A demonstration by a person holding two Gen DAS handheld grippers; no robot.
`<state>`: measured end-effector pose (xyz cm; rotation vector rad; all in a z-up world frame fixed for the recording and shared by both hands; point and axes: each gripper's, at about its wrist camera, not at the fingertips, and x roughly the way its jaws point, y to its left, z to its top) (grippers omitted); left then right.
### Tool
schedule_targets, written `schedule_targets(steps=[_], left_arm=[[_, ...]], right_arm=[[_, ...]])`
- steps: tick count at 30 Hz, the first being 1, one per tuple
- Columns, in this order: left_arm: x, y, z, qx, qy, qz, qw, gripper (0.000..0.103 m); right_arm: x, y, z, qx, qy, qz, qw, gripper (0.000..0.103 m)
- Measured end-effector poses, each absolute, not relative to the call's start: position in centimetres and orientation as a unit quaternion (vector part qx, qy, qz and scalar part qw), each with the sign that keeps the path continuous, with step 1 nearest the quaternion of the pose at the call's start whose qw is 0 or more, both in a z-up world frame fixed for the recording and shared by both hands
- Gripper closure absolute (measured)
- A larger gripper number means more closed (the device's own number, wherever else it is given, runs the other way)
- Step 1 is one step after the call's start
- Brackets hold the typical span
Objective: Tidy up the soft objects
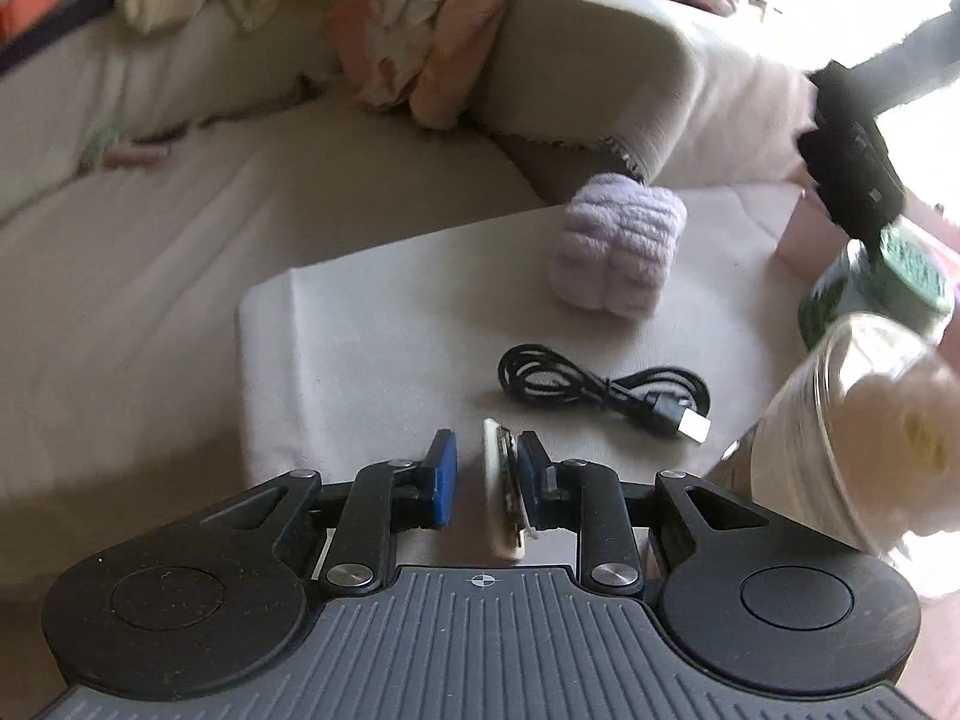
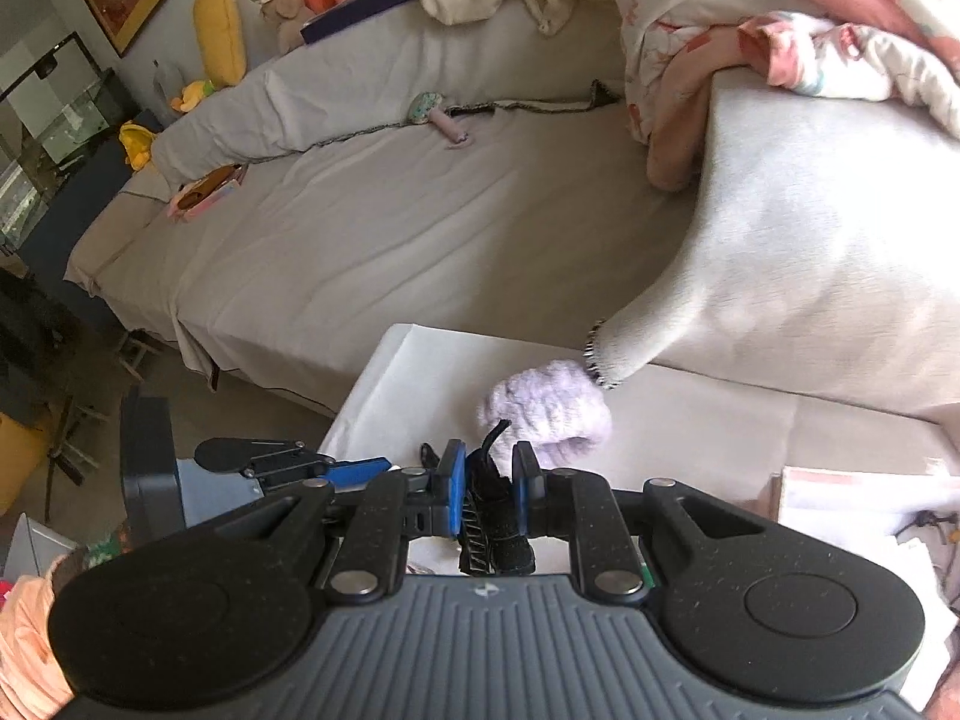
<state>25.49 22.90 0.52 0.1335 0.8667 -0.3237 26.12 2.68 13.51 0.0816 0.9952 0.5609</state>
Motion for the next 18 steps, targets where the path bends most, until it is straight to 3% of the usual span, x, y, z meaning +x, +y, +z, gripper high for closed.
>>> schedule_targets(steps=[18], left_arm=[[22.3, 23.7, -0.1, 0.042, 0.372, -0.154, 0.914, 0.080]], right_arm=[[25.8, 6.0, 12.6, 0.014, 0.487, 0.265, 0.832, 0.087]])
